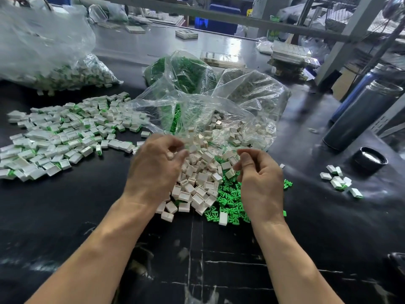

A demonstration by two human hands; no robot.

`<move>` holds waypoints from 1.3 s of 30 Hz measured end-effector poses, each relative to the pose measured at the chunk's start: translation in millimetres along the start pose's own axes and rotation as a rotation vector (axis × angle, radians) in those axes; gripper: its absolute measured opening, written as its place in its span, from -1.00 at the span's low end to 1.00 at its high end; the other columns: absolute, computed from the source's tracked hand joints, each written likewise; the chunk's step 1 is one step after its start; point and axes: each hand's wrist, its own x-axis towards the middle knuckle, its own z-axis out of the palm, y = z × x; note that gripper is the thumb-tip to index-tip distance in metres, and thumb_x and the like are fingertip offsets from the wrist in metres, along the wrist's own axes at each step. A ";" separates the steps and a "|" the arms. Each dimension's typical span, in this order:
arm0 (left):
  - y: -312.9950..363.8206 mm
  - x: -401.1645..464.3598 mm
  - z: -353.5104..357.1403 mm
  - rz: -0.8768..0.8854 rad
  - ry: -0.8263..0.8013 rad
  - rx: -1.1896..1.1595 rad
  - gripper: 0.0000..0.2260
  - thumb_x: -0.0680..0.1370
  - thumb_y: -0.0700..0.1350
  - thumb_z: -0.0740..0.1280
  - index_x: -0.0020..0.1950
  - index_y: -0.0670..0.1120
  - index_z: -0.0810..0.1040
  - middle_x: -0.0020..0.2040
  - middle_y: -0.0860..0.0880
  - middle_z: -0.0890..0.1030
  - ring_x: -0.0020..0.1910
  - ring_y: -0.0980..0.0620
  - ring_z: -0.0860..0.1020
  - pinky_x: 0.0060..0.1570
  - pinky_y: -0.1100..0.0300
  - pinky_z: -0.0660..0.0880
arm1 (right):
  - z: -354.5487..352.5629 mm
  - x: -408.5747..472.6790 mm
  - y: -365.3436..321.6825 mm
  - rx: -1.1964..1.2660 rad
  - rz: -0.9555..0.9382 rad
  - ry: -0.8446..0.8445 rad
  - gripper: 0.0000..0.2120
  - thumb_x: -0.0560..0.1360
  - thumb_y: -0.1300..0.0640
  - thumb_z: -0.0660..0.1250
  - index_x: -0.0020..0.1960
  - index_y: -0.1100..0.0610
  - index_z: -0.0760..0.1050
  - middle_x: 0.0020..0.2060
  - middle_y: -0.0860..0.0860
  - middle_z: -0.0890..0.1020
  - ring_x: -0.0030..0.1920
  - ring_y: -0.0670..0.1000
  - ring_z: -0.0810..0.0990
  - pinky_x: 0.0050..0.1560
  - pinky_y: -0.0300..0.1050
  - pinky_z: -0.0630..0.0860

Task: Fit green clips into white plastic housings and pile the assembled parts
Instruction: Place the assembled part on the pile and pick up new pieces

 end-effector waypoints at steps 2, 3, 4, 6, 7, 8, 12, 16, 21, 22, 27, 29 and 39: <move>-12.4 5.1 -6.2 -0.084 0.057 0.120 -0.86 0.56 -0.05 0.46 0.10 -0.03 0.63 0.00 0.05 0.59 -0.13 0.13 0.57 -0.09 0.24 0.57 | -4.3 3.7 0.7 -0.061 0.003 0.020 -0.85 0.68 0.12 0.28 0.02 -0.07 0.59 -0.26 -0.07 0.67 -0.30 -0.15 0.55 -0.23 -0.16 0.48; -17.6 7.1 -8.8 -0.123 0.075 0.175 -0.84 0.56 -0.05 0.47 0.11 -0.04 0.64 -0.01 0.02 0.60 -0.11 0.07 0.58 -0.04 0.13 0.60 | -6.6 5.0 1.1 -0.114 -0.004 0.029 -0.86 0.68 0.11 0.28 0.04 -0.08 0.58 -0.25 -0.08 0.67 -0.29 -0.17 0.56 -0.24 -0.20 0.49; -21.6 8.5 -11.0 -0.156 0.091 0.220 -0.83 0.56 -0.05 0.48 0.11 -0.05 0.65 -0.02 0.00 0.61 -0.08 0.03 0.58 0.02 0.03 0.61 | -9.0 6.2 1.5 -0.178 -0.013 0.037 -0.89 0.67 0.09 0.30 0.06 -0.09 0.58 -0.22 -0.10 0.68 -0.26 -0.18 0.58 -0.20 -0.21 0.52; -28.8 11.4 -14.4 -0.191 0.124 0.298 -0.84 0.55 -0.06 0.50 0.09 -0.06 0.67 -0.03 -0.04 0.62 -0.04 -0.05 0.58 0.08 -0.09 0.58 | -13.9 8.3 2.1 -0.315 -0.014 0.022 -0.92 0.65 0.04 0.33 0.09 -0.06 0.60 -0.15 -0.12 0.68 -0.13 -0.10 0.63 -0.04 -0.09 0.59; -32.2 13.0 -15.2 -0.204 0.132 0.340 -0.85 0.54 -0.08 0.51 0.07 -0.07 0.68 -0.02 -0.07 0.63 -0.02 -0.10 0.58 0.10 -0.11 0.56 | -15.7 9.7 2.4 -0.381 -0.006 -0.006 -0.90 0.64 0.01 0.34 0.08 -0.04 0.62 -0.14 -0.12 0.68 -0.09 -0.03 0.63 0.01 -0.04 0.59; -35.4 14.2 -15.4 -0.219 0.130 0.381 -0.85 0.53 -0.08 0.51 0.07 -0.06 0.68 -0.01 -0.10 0.63 0.01 -0.14 0.58 0.13 -0.12 0.54 | -17.3 11.1 2.4 -0.442 0.008 -0.038 -0.89 0.64 -0.01 0.35 0.06 -0.03 0.63 -0.15 -0.11 0.67 -0.08 0.00 0.63 0.01 -0.01 0.58; -46.0 18.6 -15.7 -0.314 0.091 0.473 -0.84 0.54 -0.09 0.49 0.12 0.01 0.68 0.09 -0.13 0.62 0.17 -0.21 0.54 0.24 -0.12 0.38 | -22.8 14.4 3.0 -0.600 0.051 -0.106 -0.91 0.62 -0.04 0.38 -0.03 -0.07 0.61 -0.23 -0.23 0.57 -0.18 -0.11 0.54 -0.06 -0.13 0.43; -51.7 20.1 -19.2 -0.334 0.117 0.512 -0.78 0.53 -0.18 0.47 0.16 0.01 0.68 0.12 -0.17 0.60 0.20 -0.25 0.51 0.28 -0.16 0.37 | -28.9 17.1 1.9 -0.667 0.069 -0.139 -0.94 0.60 -0.03 0.41 -0.04 -0.09 0.61 -0.25 -0.28 0.51 -0.20 -0.15 0.49 -0.03 -0.15 0.39; -43.8 18.3 -12.5 -0.176 0.097 0.344 -0.73 0.55 -0.28 0.43 0.22 -0.06 0.67 0.15 -0.17 0.60 0.14 -0.20 0.58 0.18 -0.12 0.54 | -32.0 18.7 -3.9 -0.713 0.125 -0.193 -0.94 0.58 -0.05 0.43 -0.07 -0.14 0.59 -0.12 -0.16 0.59 -0.04 -0.02 0.56 0.03 -0.11 0.42; -41.6 17.2 -9.2 -0.148 0.060 0.299 -0.74 0.57 -0.27 0.42 0.24 -0.07 0.67 0.17 -0.15 0.61 0.15 -0.17 0.59 0.19 -0.10 0.56 | -32.5 19.3 -4.2 -0.723 0.127 -0.202 -0.96 0.58 -0.06 0.44 -0.05 -0.13 0.61 -0.05 -0.13 0.62 0.00 -0.01 0.58 0.07 -0.09 0.47; -37.2 14.4 -1.0 -0.129 -0.069 0.318 -0.63 0.61 -0.32 0.29 0.34 -0.01 0.63 0.20 -0.09 0.67 0.19 -0.13 0.61 0.25 -0.11 0.55 | -34.3 17.8 -7.3 -0.761 0.171 -0.267 -0.84 0.55 -0.08 0.47 0.11 -0.12 0.64 0.12 -0.08 0.63 0.17 0.03 0.59 0.31 0.08 0.52; -36.7 14.1 -2.1 -0.134 -0.069 0.317 -0.64 0.60 -0.32 0.31 0.31 0.00 0.65 0.15 -0.07 0.69 0.14 -0.10 0.62 0.22 -0.10 0.57 | -33.6 16.6 -8.0 -0.766 0.174 -0.280 -0.86 0.55 -0.07 0.48 0.10 -0.12 0.64 0.10 -0.08 0.63 0.16 0.02 0.59 0.31 0.09 0.53; -32.6 12.9 -6.3 -0.185 -0.067 0.257 -0.88 0.58 -0.17 0.41 0.08 0.00 0.66 -0.02 0.03 0.68 0.00 0.00 0.62 0.13 -0.03 0.58 | -27.2 13.3 -6.7 -0.780 0.120 -0.250 -0.82 0.52 -0.11 0.49 0.08 -0.10 0.64 0.00 -0.09 0.66 0.08 0.02 0.62 0.22 0.06 0.57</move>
